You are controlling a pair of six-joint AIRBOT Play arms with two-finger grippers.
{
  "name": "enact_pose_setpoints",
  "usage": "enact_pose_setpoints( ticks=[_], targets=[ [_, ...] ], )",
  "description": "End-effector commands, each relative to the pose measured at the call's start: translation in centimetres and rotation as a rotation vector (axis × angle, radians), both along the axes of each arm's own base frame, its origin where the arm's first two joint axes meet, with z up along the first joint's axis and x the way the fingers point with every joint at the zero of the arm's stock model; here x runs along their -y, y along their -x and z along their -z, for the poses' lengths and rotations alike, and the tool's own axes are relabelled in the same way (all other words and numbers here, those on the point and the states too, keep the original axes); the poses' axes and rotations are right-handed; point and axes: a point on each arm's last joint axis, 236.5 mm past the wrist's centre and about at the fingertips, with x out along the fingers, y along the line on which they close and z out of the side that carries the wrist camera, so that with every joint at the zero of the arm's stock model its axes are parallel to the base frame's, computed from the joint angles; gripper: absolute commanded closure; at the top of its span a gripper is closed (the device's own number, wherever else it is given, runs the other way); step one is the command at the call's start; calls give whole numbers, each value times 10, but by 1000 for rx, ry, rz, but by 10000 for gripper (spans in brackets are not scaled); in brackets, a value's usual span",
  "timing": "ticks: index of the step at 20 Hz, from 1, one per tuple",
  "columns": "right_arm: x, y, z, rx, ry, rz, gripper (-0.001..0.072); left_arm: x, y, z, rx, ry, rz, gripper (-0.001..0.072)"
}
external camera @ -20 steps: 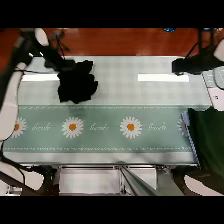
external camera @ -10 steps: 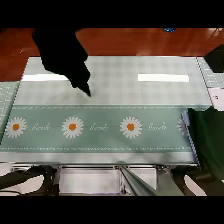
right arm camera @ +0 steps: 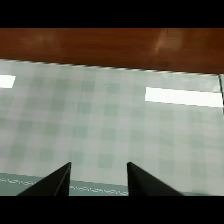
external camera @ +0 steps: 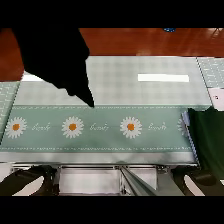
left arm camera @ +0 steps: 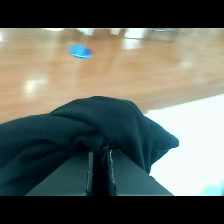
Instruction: Fold the shirts.
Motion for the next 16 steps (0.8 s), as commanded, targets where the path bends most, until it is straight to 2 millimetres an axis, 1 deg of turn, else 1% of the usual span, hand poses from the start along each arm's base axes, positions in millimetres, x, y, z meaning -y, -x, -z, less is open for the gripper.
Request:
enact_pose_setpoints(
  ticks=[1,3,5,6,7,8,9,10,11,12,14,15,16],
  targets=[
    [1,9,0,-6,1,0,303,53,35,11,19,76,144,684],
    [1,9,0,-7,0,-1,303,96,55,32,14,147,233,683],
    [1,10,1,-11,-3,1,303,127,68,54,-11,230,279,684],
    [1,10,2,-16,-3,2,303,141,74,72,-30,253,297,684],
    [1,11,3,-23,-3,2,303,152,76,97,-72,258,303,684],
    [1,12,5,-32,-2,3,303,158,76,128,-134,242,299,684],
    [1,13,8,-42,-2,3,303,160,74,168,-208,206,285,684],
    [1,13,12,-56,0,3,303,158,73,207,-280,173,265,684],
    [0,13,21,-83,-1,-2,303,155,74,247,-354,138,242,684],
    [-4,13,34,-119,-3,-17,303,149,78,290,-427,92,222,683],
    [-19,13,68,-209,-38,-59,303,133,94,364,-579,32,173,683],
    [-27,12,87,-256,-60,-82,303,124,106,397,-649,-19,162,683],
    [-33,11,109,-301,-77,-95,303,115,121,424,-720,-75,163,683]
  ],
)
